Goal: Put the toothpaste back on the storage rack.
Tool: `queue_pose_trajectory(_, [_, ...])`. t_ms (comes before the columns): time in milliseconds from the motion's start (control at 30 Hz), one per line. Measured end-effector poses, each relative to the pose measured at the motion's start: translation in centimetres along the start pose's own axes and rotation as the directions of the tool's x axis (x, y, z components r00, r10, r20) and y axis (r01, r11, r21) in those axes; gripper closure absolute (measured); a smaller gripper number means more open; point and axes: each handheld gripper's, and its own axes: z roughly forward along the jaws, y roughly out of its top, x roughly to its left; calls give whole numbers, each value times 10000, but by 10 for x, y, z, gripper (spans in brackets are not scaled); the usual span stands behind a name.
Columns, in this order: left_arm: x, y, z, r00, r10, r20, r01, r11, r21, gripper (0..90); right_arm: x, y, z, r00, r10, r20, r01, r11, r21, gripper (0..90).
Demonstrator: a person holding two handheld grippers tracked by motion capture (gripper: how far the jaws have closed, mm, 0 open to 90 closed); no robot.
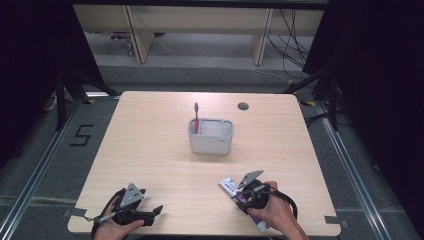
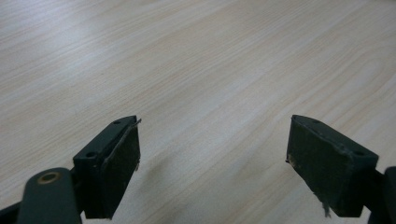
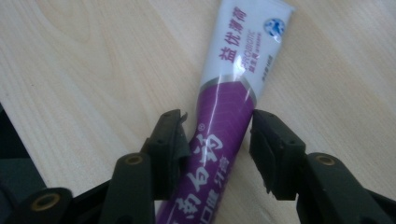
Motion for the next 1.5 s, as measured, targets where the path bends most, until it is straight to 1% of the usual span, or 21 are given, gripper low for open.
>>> queue_pose_trajectory(33, [0,0,0,10000,-16,86,17,10000,-16,170,0,1,-1,9999,-57,85,57,9999,108,592])
queue_pose_trajectory(133, [0,0,0,10000,-35,84,35,10000,-19,170,1,4,0,10000,-44,-26,44,9996,269,617])
queue_pose_trajectory(167, [0,0,0,10000,-42,79,42,10000,-33,170,1,6,1,9994,-332,-74,335,9981,522,618])
queue_pose_trajectory(200, [0,0,0,10000,-15,75,16,10000,-33,170,1,6,1,9994,-332,-74,335,9981,522,618])
queue_pose_trajectory(233, [-1,0,0,10000,-35,88,35,10000,-32,170,1,7,1,9994,-347,-10,347,9966,752,619])
queue_pose_trajectory(267, [-1,0,0,10000,-7,97,7,10000,-16,170,1,11,1,9986,-531,-37,532,9939,966,619])
queue_pose_trajectory(333, [-1,1,-1,9999,82,82,-83,9999,114,170,2,13,1,9974,-718,-29,717,9911,1122,620])
queue_pose_trajectory(433, [-1,1,-1,9999,78,99,-79,9999,69,170,3,16,2,9967,-815,23,805,9883,1292,618])
queue_pose_trajectory(567, [-1,0,1,10000,34,0,-34,10000,45,170,3,18,5,9958,-919,-60,915,9802,1757,625])
queue_pose_trajectory(667, [-1,0,1,9999,48,108,-49,10000,45,170,3,18,7,9946,-1030,-126,1035,9765,1891,634])
queue_pose_trajectory(867, [-1,0,2,9999,25,101,-25,10000,-6,171,3,19,7,9924,-1209,-219,1228,9721,1999,658])
queue_pose_trajectory(967, [-1,0,1,9999,55,101,-56,9999,103,171,3,19,6,9925,-1203,-219,1222,9717,2020,669])
queue_pose_trajectory(1000, [-1,0,1,9999,70,105,-71,9999,104,171,4,19,5,9940,-1082,-167,1094,9727,2046,676])
queue_pose_trajectory(1100, [-1,0,1,9999,169,34,-169,9998,106,173,4,21,4,9911,-1308,-261,1334,9683,2111,693])
queue_pose_trajectory(1200, [-1,0,1,9999,67,124,-68,10000,59,174,4,21,3,9899,-1398,-222,1414,9696,1998,700])
queue_pose_trajectory(1267, [-1,0,1,9999,76,117,-77,9999,64,174,4,22,2,9902,-1366,-275,1393,9666,2150,702])
queue_pose_trajectory(1300, [-1,0,1,9999,76,120,-76,10000,57,174,4,21,1,9899,-1371,-355,1415,9692,2015,703])
queue_pose_trajectory(1400, [-1,0,1,9999,85,116,-86,9999,61,175,3,20,-5,9886,-1492,-194,1504,9751,1630,707])
queue_pose_trajectory(1433, [-1,0,1,9999,68,127,-68,10000,62,175,3,20,-5,9886,-1492,-194,1504,9751,1630,709])
queue_pose_trajectory(1467, [-1,0,2,9999,53,128,-54,10000,74,176,2,19,-8,9886,-1485,-248,1506,9785,1407,712])
queue_pose_trajectory(1500, [-1,0,1,9999,58,113,-59,9999,119,176,2,19,-10,9898,-1410,-208,1425,9804,1359,714])
